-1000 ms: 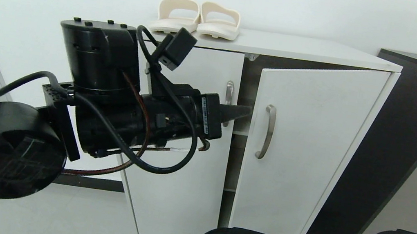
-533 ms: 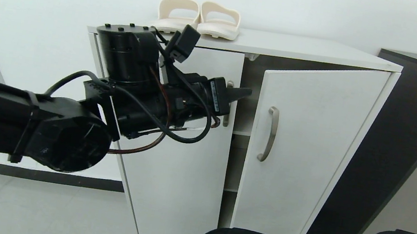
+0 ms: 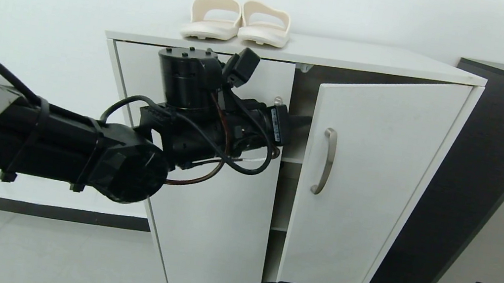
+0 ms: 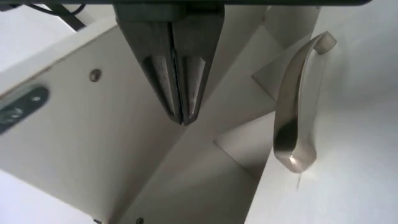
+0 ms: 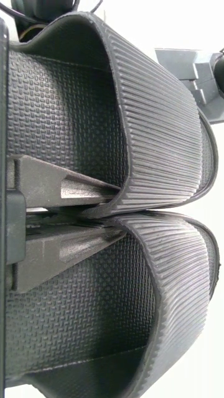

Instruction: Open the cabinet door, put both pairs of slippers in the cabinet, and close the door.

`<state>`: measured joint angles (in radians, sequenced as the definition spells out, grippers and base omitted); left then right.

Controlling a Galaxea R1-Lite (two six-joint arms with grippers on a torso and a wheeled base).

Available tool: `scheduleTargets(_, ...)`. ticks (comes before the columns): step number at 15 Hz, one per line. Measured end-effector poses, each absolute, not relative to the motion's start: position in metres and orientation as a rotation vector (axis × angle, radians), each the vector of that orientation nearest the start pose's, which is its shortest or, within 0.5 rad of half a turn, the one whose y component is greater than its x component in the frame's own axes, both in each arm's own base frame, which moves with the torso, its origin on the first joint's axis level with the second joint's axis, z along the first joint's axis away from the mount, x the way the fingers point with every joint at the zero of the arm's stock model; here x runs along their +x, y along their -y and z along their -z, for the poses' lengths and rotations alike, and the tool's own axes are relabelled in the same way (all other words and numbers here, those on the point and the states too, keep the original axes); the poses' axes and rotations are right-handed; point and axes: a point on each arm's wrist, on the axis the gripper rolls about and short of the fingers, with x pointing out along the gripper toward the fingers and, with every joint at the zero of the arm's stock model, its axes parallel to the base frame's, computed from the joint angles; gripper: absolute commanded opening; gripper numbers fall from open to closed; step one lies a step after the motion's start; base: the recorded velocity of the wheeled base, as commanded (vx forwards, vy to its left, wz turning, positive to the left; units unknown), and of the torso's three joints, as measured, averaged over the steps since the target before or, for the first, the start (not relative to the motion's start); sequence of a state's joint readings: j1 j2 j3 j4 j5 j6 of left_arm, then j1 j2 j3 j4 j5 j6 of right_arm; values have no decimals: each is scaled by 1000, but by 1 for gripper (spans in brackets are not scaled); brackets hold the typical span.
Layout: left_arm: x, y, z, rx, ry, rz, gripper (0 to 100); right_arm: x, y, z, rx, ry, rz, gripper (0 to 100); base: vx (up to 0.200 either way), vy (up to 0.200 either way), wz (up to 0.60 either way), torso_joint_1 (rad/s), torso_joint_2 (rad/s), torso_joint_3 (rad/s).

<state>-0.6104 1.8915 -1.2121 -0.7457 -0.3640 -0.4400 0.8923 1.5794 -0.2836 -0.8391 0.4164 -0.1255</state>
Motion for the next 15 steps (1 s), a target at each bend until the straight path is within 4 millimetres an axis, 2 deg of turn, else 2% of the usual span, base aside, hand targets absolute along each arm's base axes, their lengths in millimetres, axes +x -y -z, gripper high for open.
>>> scheduleTargets(4, 304, 233, -232, -404, -167, 991, 0, 119, -172, -104, -232, -417, -1342, 0, -200, 0, 0, 2, 1, 5)
scheduleTargets(8, 279, 260, -227, -395, -143, 1094, 0, 114, -171, -100, -240, -432, -1359, 0, -200, 0, 0, 4, 1, 4)
scheduleTargets(10, 273, 266, -230, -410, -85, 1132, 0, 113, -171, -99, -243, -437, -1361, 0, 0, 0, 0, 0, 0, 0)
scheduleTargets(15, 277, 265, -226, -430, -89, 1121, 0, 113, -171, -99, -243, -437, -1364, 0, 0, 0, 0, 0, 0, 0)
